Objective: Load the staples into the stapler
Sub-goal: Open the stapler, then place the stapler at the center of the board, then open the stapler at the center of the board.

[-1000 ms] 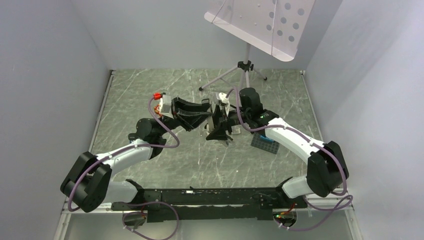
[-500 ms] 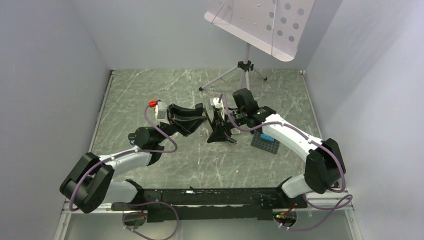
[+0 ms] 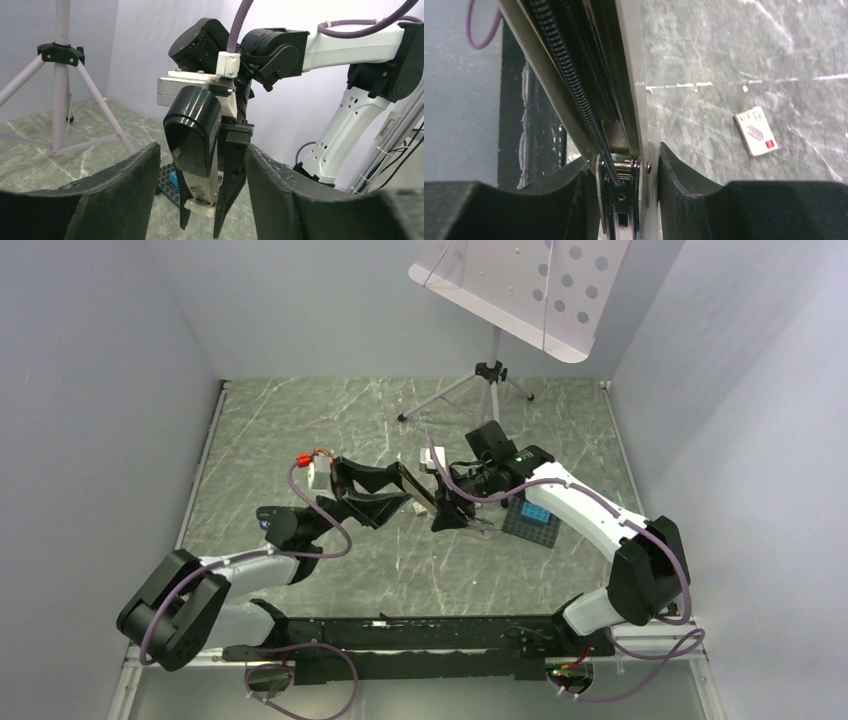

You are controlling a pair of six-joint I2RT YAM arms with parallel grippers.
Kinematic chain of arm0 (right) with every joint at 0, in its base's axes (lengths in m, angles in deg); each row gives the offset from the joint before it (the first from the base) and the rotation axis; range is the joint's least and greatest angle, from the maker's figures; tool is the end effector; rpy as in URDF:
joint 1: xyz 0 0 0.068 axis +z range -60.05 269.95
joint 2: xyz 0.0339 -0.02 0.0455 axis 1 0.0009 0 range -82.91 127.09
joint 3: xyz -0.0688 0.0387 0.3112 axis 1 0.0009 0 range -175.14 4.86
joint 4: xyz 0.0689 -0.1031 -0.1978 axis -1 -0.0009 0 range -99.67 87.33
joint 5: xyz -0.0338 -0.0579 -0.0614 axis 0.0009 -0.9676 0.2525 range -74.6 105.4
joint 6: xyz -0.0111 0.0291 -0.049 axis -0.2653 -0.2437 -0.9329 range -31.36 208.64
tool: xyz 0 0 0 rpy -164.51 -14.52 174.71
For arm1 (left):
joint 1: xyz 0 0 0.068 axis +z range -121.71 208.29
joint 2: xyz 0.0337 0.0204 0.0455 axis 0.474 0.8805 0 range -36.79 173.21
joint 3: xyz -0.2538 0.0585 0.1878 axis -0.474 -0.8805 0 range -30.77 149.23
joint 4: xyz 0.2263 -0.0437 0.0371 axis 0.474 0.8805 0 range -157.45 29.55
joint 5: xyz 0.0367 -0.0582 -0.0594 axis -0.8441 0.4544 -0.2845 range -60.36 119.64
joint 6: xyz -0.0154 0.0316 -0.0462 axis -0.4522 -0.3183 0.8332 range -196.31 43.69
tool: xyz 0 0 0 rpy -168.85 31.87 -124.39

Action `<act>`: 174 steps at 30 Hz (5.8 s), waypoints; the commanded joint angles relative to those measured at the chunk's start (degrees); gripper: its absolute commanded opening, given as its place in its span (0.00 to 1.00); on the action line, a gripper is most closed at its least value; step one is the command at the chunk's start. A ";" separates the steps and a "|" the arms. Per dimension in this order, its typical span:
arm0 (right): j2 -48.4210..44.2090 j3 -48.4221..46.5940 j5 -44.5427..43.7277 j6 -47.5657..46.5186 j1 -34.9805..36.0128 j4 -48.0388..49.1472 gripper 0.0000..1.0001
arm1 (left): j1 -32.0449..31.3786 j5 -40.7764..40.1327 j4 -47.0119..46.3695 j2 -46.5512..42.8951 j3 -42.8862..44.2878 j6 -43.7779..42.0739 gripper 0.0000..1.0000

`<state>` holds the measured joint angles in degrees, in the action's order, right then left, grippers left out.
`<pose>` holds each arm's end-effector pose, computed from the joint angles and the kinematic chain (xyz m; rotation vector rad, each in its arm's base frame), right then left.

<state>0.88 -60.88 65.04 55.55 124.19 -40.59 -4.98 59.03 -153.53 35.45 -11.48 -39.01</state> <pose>0.2016 0.1756 0.3320 -1.5787 1.7707 1.0938 0.1509 -0.1234 0.3371 0.4745 1.0745 -1.3541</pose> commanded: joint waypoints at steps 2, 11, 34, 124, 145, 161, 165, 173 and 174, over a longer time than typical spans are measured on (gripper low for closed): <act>-2.52 -0.98 -3.21 -4.18 -0.36 -2.68 0.02 | 2.02 -1.26 -3.63 -7.35 -3.95 -0.46 0.74; -3.48 6.29 -10.41 -9.63 -0.62 -3.11 0.01 | 4.08 -8.59 43.98 -39.56 -4.21 -16.29 0.89; 13.80 7.63 -23.37 -11.05 9.29 6.69 0.06 | 4.14 -12.47 81.20 -51.28 7.40 -27.42 0.92; 3.18 -1.37 6.37 -7.42 -10.11 -6.08 0.68 | 4.23 -43.42 95.71 -37.30 2.50 10.50 1.00; 9.98 -22.28 0.87 -11.11 -8.82 -20.22 1.00 | 23.39 -34.86 129.30 -25.07 31.32 21.29 1.00; 12.94 -21.00 3.83 2.47 -8.84 -10.61 1.00 | 30.01 -38.24 135.96 -5.12 33.94 39.03 0.89; 12.49 -18.82 3.94 3.63 -8.87 -8.53 1.00 | 31.35 -38.34 132.91 -1.02 33.48 38.70 0.79; 16.09 -20.20 5.73 3.77 -8.85 -9.44 1.00 | 35.27 -38.53 130.74 6.77 33.62 37.03 0.67; 16.62 -20.68 5.80 3.88 -8.91 -9.77 1.00 | 35.76 -38.45 130.70 7.79 33.53 36.65 0.67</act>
<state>15.57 -79.28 68.52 58.55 115.27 -50.84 28.96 20.80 -21.93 40.72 20.28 -1.70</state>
